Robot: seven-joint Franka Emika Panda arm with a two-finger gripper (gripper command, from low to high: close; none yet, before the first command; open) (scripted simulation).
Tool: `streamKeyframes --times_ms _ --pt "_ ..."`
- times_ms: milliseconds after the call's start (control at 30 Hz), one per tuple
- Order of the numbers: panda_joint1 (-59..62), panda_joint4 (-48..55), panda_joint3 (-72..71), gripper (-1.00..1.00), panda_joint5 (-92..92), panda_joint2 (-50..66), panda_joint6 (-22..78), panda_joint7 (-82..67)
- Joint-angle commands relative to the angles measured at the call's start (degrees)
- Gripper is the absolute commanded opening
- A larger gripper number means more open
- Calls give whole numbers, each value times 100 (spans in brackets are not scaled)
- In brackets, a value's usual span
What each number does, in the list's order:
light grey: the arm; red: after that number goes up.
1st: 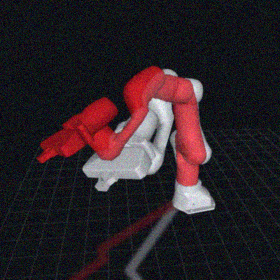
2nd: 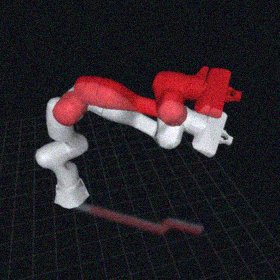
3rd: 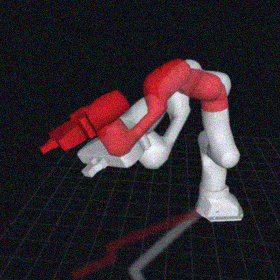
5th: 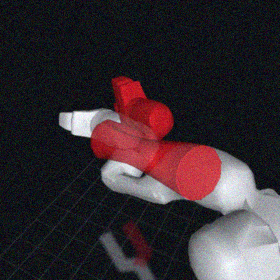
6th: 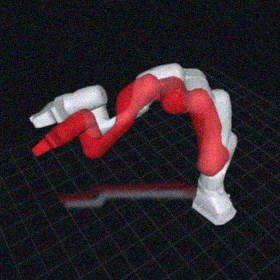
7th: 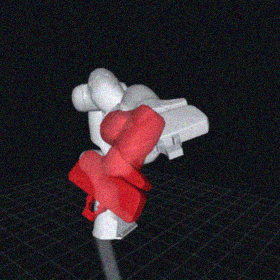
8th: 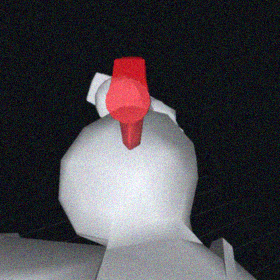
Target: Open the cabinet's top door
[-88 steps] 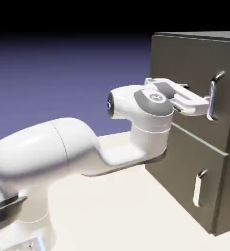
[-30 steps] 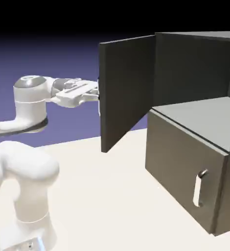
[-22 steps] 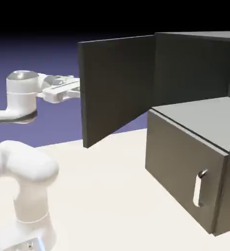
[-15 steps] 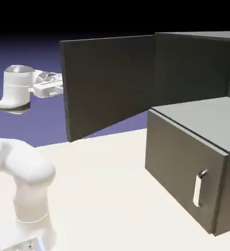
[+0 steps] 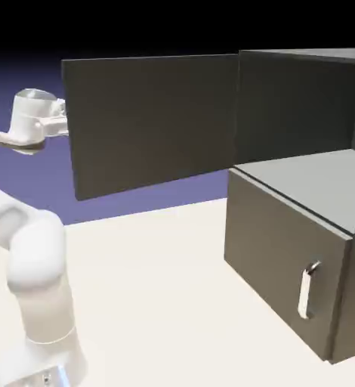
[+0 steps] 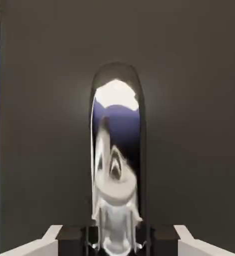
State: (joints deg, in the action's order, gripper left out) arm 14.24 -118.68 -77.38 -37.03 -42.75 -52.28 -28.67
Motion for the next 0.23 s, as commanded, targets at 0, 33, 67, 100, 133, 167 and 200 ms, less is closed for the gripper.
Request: streamKeyframes --times_ms 0,33,67,100,133,167,200 --pt "208 158 -152 -100 42 -19 75 -25" --pt "416 316 -300 -100 86 -46 155 -53" --pt "624 475 -444 -100 130 -79 233 -85" --pt "831 637 -584 -100 173 -121 311 -123" --pt "1039 805 -717 -100 215 -174 391 -169" --pt "1246 977 -843 -100 255 -234 471 -221" --pt "1452 1151 -967 -100 295 -297 552 -274"
